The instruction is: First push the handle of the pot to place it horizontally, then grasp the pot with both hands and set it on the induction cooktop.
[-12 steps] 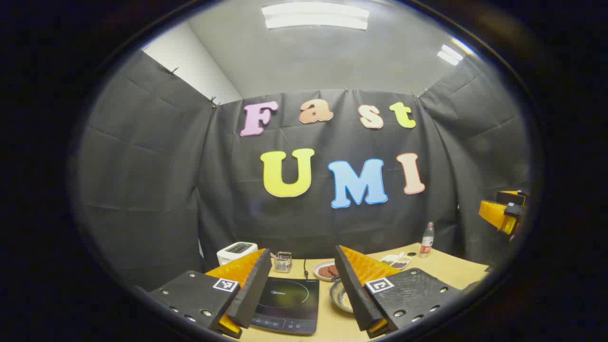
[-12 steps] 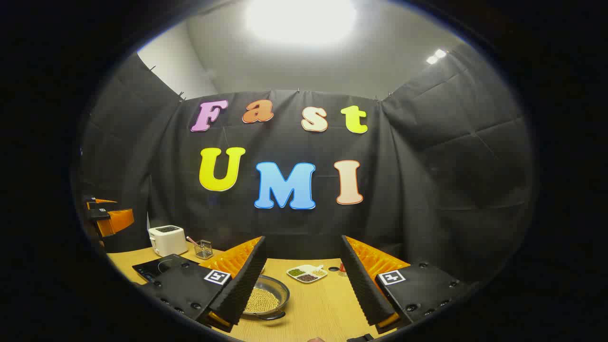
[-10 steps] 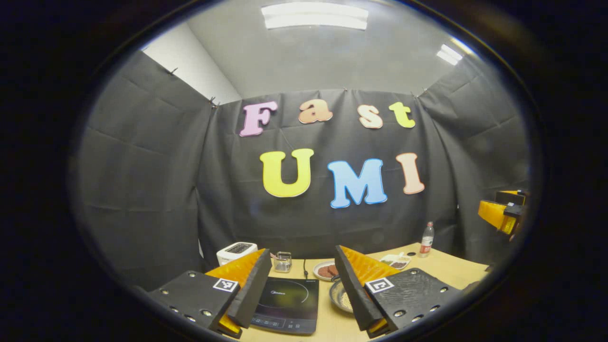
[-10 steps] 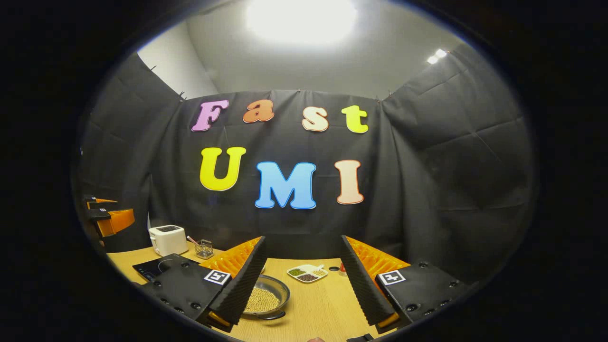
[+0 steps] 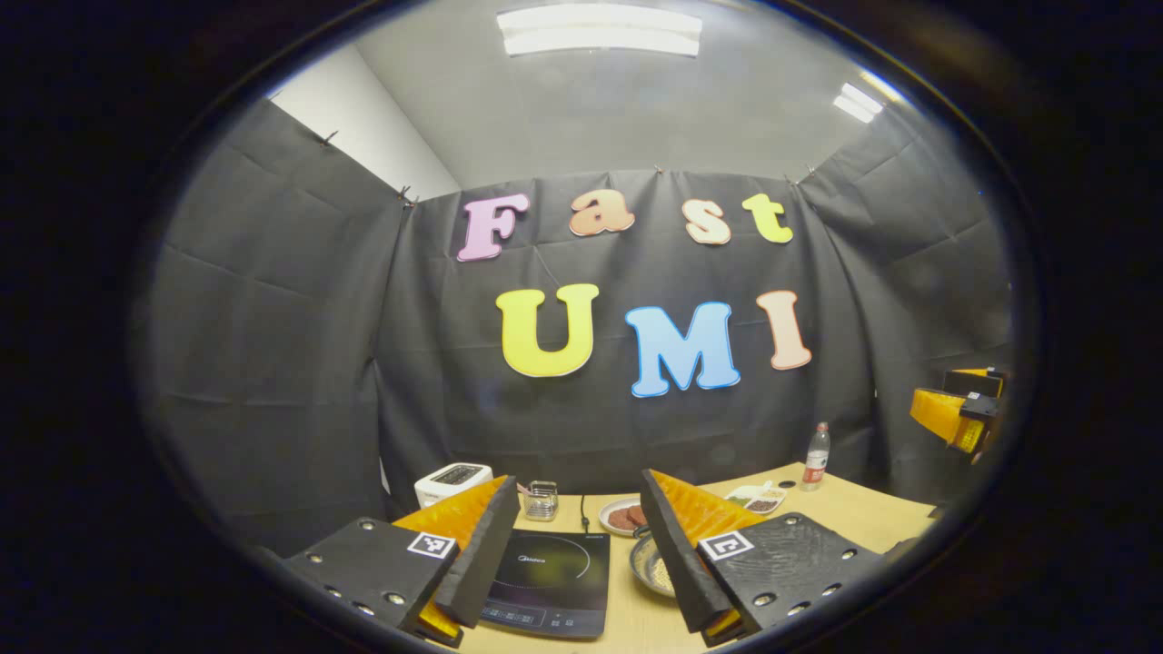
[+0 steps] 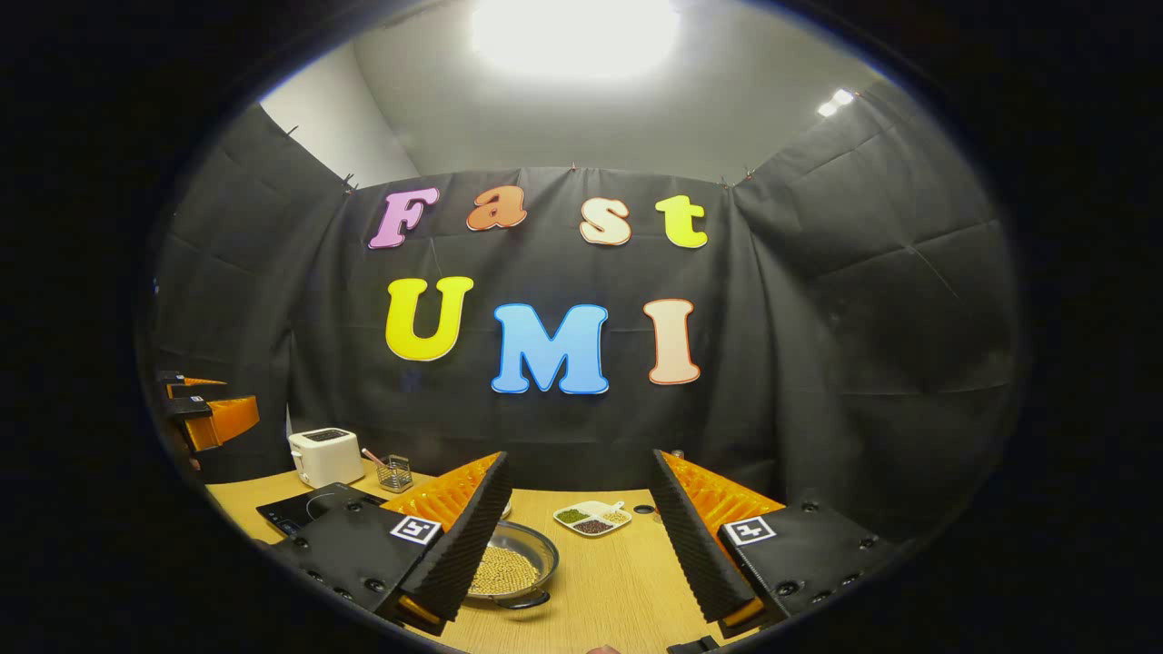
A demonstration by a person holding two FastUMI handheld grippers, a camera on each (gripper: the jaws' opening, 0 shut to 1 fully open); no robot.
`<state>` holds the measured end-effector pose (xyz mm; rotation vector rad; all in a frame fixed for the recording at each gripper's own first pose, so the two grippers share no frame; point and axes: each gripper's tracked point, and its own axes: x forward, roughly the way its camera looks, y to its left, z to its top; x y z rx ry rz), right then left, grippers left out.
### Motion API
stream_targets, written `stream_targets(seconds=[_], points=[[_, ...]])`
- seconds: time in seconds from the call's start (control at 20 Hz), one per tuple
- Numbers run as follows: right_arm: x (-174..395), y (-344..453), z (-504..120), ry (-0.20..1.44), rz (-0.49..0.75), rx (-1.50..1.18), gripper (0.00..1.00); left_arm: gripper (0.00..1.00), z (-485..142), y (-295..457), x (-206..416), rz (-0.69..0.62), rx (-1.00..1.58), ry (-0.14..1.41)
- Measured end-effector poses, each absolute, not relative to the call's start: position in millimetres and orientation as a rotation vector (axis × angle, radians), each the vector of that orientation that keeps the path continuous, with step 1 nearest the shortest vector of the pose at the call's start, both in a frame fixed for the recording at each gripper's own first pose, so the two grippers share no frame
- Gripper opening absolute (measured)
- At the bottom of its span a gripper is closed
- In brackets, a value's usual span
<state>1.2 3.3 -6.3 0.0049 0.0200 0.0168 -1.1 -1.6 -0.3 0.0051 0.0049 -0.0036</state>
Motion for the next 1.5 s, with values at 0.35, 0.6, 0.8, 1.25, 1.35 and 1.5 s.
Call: stream_targets(seconds=[0.35,0.6,0.8,1.25,1.35,1.5], points=[[5,9,-7,0.025,0.029,0.002,0.97,0.79,2,2,2,-0.001,0.013,-0.004],[7,14,-7,0.033,0.028,-0.006,0.96,0.79,4,7,4,-0.001,0.014,-0.010],[7,24,-6,0.040,0.040,-0.010,0.88,0.79,5,13,5,0.002,0.012,-0.015],[5,45,-10,0.060,0.073,-0.010,0.38,0.79,8,33,2,0.009,0.014,-0.030],[6,47,-9,0.064,0.067,-0.014,0.38,0.79,9,37,1,0.005,0.013,-0.032],[3,59,-11,0.071,0.084,0.015,0.05,0.79,8,47,-1,0.008,0.013,-0.037]])
